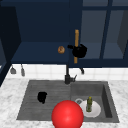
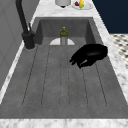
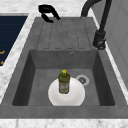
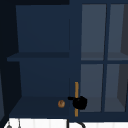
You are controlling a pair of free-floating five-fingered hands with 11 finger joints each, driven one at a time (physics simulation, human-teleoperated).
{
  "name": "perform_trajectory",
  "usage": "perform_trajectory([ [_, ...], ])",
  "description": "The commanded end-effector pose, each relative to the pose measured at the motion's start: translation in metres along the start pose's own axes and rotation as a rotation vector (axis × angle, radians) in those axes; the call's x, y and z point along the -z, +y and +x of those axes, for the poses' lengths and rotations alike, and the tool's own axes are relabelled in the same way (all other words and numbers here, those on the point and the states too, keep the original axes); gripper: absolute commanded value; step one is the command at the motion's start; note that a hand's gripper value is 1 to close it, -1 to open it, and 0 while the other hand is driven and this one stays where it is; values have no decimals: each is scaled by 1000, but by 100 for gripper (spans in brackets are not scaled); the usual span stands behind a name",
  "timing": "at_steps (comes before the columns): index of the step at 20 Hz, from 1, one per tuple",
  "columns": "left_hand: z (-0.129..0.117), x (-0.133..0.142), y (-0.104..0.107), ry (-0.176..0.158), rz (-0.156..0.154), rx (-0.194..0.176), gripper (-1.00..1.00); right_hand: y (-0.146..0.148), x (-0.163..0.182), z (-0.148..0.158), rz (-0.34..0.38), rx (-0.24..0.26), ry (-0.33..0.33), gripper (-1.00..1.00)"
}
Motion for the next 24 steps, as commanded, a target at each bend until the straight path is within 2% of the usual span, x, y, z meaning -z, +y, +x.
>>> perform_trajectory([
  [1, 0, 0, 0, 0, 0, 0, 0, -20, 1, -9, -40, 31, 23, 100],
  [3, 0, 0, 0, 0, 0, 0, 0, -40, 9, -11, 26, 6, -29, 100],
  [5, 0, 0, 0, 0, 0, 0, 0, -56, 10, -14, 57, -12, -27, 100],
  [6, 0, 0, 0, 0, 0, 0, 0, -63, 8, -16, 99, -34, -44, 100],
  [7, 0, 0, 0, 0, 0, 0, 0, -69, 3, -21, 128, -55, -93, 100],
  [8, 0, 0, 0, 0, 0, 0, 0, -73, -1, -27, 135, -73, -122, 100],
  [11, 0, 0, 0, 0, 0, 0, 0, -86, -12, -33, 130, -79, -177, 100],
  [15, 0, 0, 0, 0, 0, 0, 0, -121, -17, -33, 154, -93, -269, 100],
  [19, 0, 0, 0, 0, 0, 0, 0, -154, -22, -35, 156, -105, -314, 100],
  [21, 0, 0, 0, 0, 0, 0, 0, -170, -22, -40, 156, -130, -323, 100],
  [24, 0, 0, 0, 0, 0, 0, 0, -189, -14, -43, 207, -151, -345, 100],
])
